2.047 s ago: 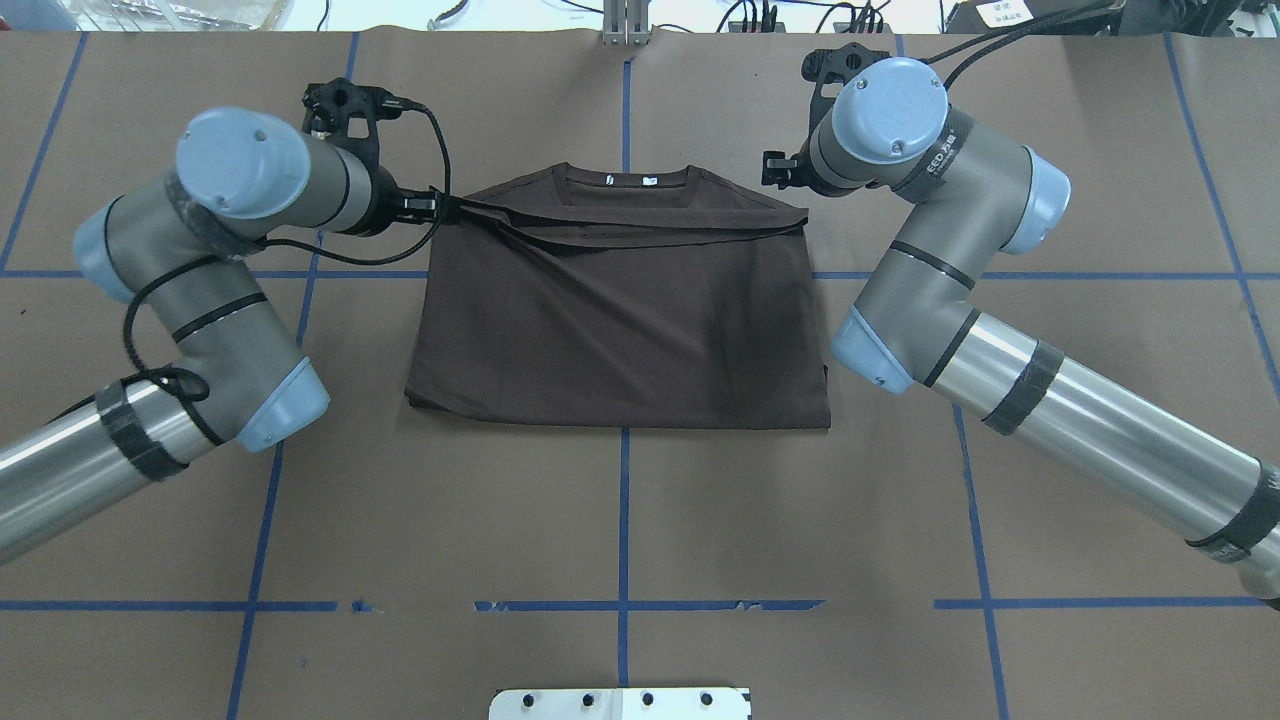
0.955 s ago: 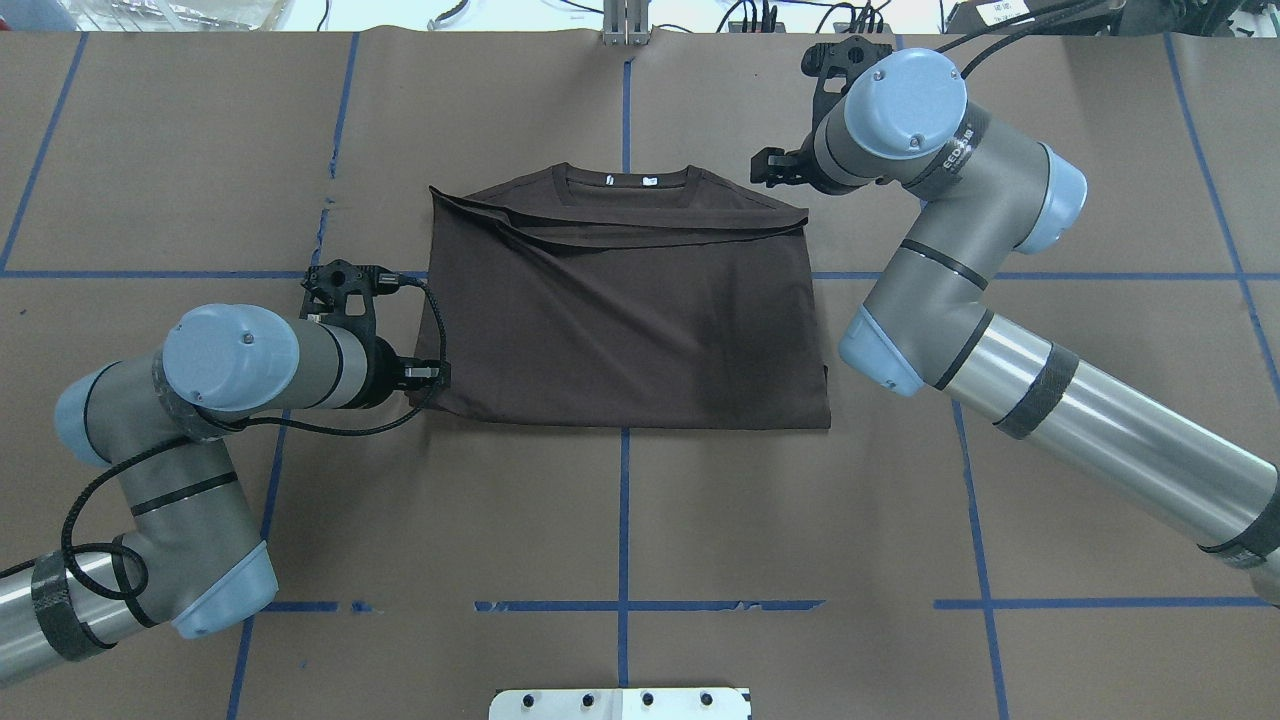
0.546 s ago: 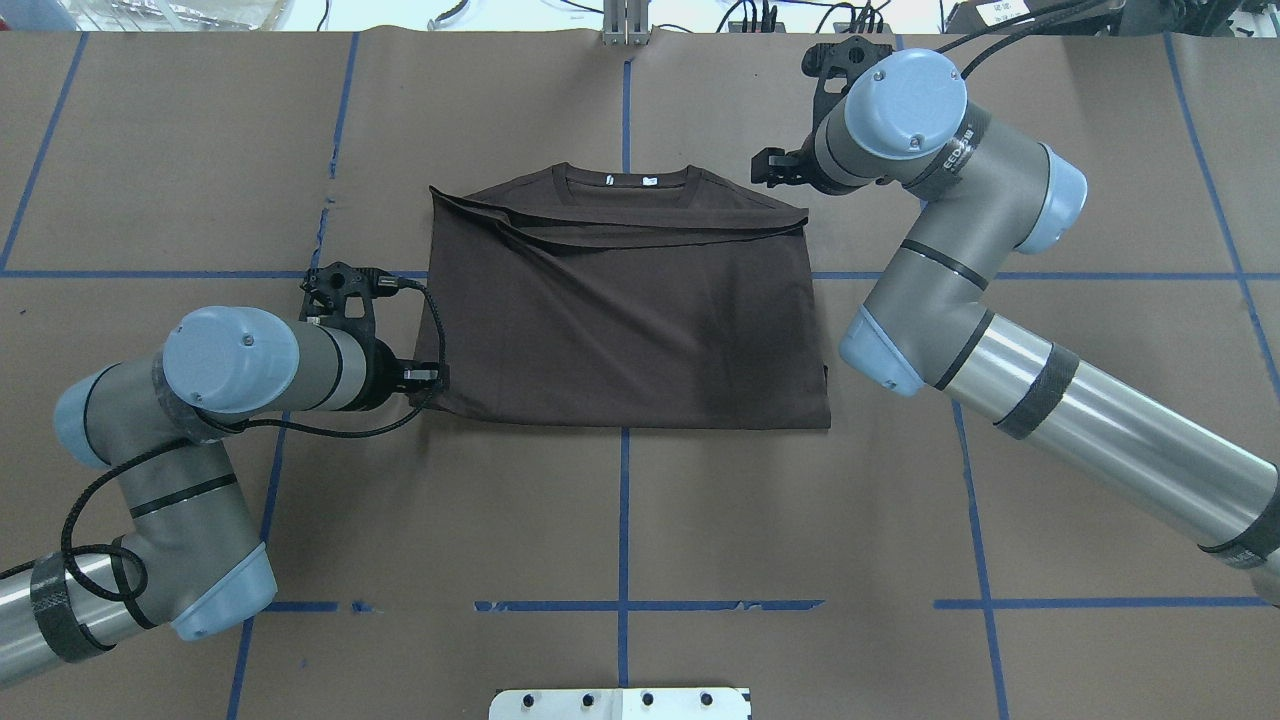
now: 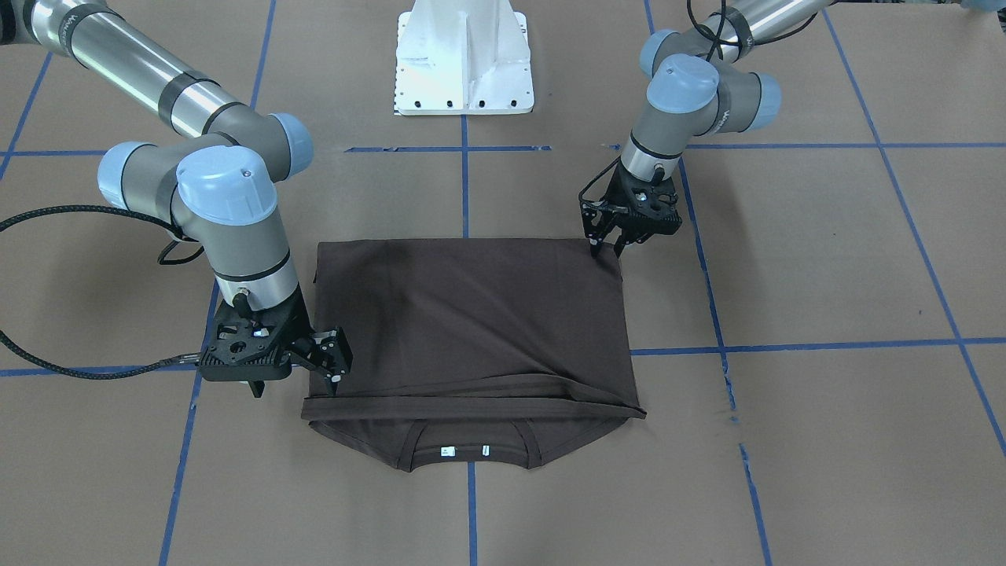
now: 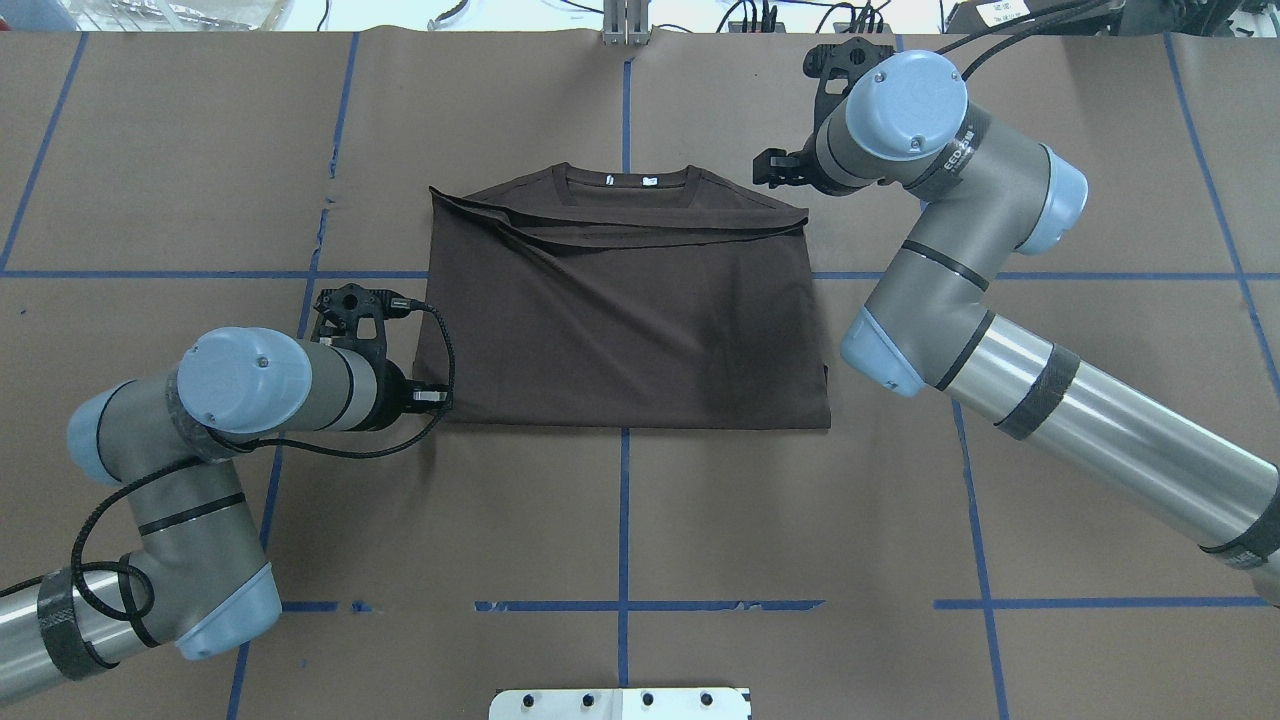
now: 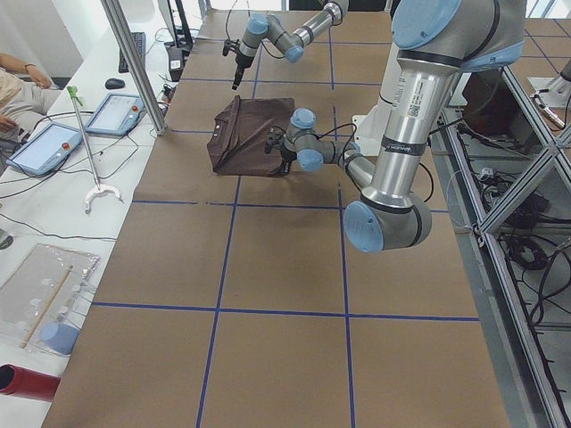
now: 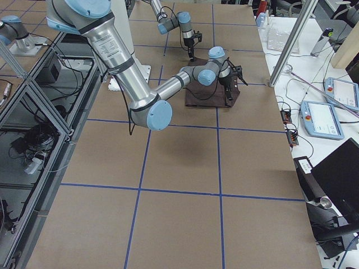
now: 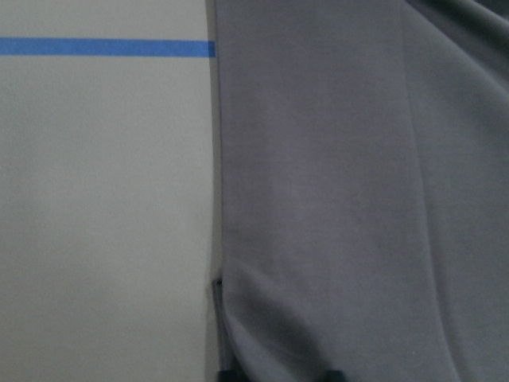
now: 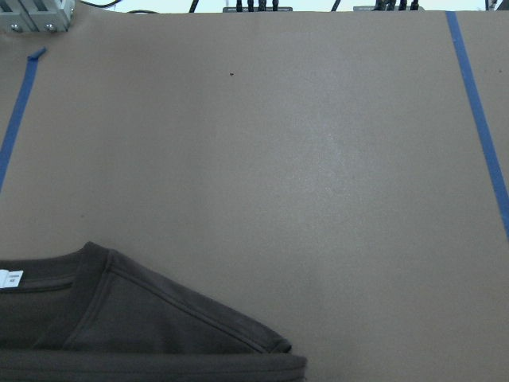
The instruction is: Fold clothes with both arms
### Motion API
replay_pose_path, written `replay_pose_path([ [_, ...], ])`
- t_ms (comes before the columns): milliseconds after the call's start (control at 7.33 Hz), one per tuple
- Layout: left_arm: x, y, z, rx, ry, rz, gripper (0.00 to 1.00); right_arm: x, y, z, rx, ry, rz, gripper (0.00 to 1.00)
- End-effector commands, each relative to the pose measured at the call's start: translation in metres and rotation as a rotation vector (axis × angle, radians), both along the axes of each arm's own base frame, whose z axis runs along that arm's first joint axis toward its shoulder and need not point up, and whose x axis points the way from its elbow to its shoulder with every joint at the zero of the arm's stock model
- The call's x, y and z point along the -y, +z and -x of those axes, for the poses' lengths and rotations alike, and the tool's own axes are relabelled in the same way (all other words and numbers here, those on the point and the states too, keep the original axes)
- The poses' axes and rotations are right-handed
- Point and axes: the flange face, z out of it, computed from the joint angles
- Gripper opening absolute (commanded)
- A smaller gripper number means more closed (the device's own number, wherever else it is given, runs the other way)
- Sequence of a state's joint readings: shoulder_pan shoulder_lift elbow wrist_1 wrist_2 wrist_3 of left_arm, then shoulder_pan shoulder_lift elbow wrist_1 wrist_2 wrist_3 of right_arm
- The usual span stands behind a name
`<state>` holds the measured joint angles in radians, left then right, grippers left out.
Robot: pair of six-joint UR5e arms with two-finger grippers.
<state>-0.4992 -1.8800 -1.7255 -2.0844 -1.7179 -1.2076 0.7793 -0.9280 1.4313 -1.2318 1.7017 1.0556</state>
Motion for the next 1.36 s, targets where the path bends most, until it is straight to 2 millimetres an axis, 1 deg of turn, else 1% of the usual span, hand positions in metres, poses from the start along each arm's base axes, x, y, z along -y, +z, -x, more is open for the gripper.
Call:
replay_pose_path([
  [0,0.002,0.0,0.002,0.008,-0.02,-0.014,0.0,-0.001,0.001,0.001,0.001,0.001,0.002,1.0],
  [136,0.003,0.0,0.009,0.012,-0.02,-0.025,0.0,-0.001,0.001,0.001,0.002,0.003,0.003,1.0],
  [273,0.011,0.012,0.025,0.036,-0.032,-0.034,0.0,-0.001,0.001,0.002,0.002,0.001,0.003,1.0],
  [409,0.05,0.022,0.06,0.095,-0.046,-0.115,0.0,-0.001,0.001,0.001,0.001,0.001,0.002,1.0],
  [546,0.091,0.051,0.091,0.184,-0.066,-0.16,0.0,-0.001,0.001,0.002,0.001,0.001,0.002,1.0],
  [682,0.134,0.077,0.113,0.259,-0.078,-0.181,0.0,-0.002,0.0,0.002,0.004,0.003,0.004,1.0],
  [819,0.195,0.071,0.119,0.298,-0.108,-0.2,0.0,-0.004,0.001,0.004,0.005,0.005,0.008,1.0],
  [955,0.245,0.064,0.115,0.321,-0.144,-0.179,0.0,-0.003,0.0,0.003,0.007,0.008,0.007,1.0],
  [1092,0.288,0.054,0.107,0.32,-0.183,-0.197,0.0,-0.004,-0.002,0.002,0.009,0.009,0.004,1.0],
  [1228,0.318,0.058,0.099,0.327,-0.213,-0.21,0.0,-0.008,-0.006,-0.001,0.02,0.008,-0.005,1.0],
])
